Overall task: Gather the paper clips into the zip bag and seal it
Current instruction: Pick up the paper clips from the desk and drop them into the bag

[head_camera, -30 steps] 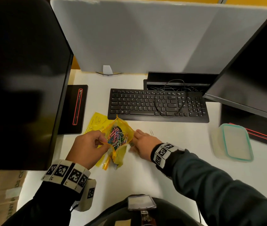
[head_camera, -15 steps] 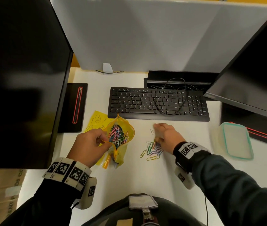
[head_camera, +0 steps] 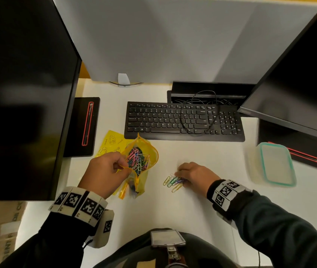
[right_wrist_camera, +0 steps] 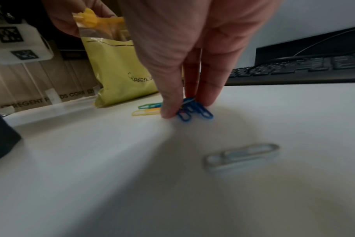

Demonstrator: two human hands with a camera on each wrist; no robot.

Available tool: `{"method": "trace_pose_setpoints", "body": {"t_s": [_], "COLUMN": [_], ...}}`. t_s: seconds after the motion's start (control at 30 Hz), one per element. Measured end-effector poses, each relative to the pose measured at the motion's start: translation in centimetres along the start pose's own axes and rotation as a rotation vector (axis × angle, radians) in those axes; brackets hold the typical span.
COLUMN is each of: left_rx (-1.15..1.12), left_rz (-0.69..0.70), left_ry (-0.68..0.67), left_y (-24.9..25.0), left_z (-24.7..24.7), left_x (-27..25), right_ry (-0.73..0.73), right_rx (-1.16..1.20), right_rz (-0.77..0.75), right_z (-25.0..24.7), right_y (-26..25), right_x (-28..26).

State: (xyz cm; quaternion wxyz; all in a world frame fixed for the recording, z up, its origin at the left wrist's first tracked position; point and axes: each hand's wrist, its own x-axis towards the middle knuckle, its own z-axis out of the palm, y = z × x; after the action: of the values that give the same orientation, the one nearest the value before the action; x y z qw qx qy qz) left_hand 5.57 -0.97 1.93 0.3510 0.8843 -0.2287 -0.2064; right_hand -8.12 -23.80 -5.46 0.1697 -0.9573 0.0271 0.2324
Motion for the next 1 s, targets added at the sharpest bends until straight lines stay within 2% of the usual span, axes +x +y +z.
{"method": "trace_pose_setpoints", "body": {"t_s": [0.1,0.3,0.47,0.53,0.6,0.67,0.73,0.87,0.93,1.0], "left_rx": [0.015,-0.009,0.053,0.075,0.091,0.099,0.102,0.096,0.088,0.064], "left_rz": [0.002,-0.029,-0.016,-0.006,0.004,0.020,0.034,0.036,0.032,0.030], "left_ry": [-0.006,0.003,0.054,0.052,0.044,0.036,0.019,0.013,0.015,0.016], "left_y": [0.1,0.6,1.2,1.1,1.0,1.0,1.2,1.7,1.8,1.7], "left_z": [0.1,0.2,0.8,1.0,1.0,1.0,1.0,1.0,1.0,1.0], "left_x": [-0.1,-0.1,-0.1,0.0,0.1,0.2,0.2,0.1,-0.1,-0.2], "right_ry": [0.071,0.058,0.084,0.161,0.312,0.458,0.514,0.481,0.415,0.425], "right_rx": [0.043,0.056,0.115,0.227,0.397,0.559,0.636,0.643,0.612,0.626], "right_rz": [0.017,0.175,0.243,0.302,0.345,0.313,0.225,0.085,0.062,0.084], "right_z": [0.3,0.1,-0.3,-1.6,-3.7,-6.3,-8.6,-9.8,-9.1,-8.7], "right_y": [-0.6,-1.7,-1.6,-1.6,-2.4,-4.0,-6.2,-10.2,-10.8,-10.3], "right_x": [0.3,1.2,0.9,0.4,0.0,-0.1,0.5,3.1,3.8,3.6]}}
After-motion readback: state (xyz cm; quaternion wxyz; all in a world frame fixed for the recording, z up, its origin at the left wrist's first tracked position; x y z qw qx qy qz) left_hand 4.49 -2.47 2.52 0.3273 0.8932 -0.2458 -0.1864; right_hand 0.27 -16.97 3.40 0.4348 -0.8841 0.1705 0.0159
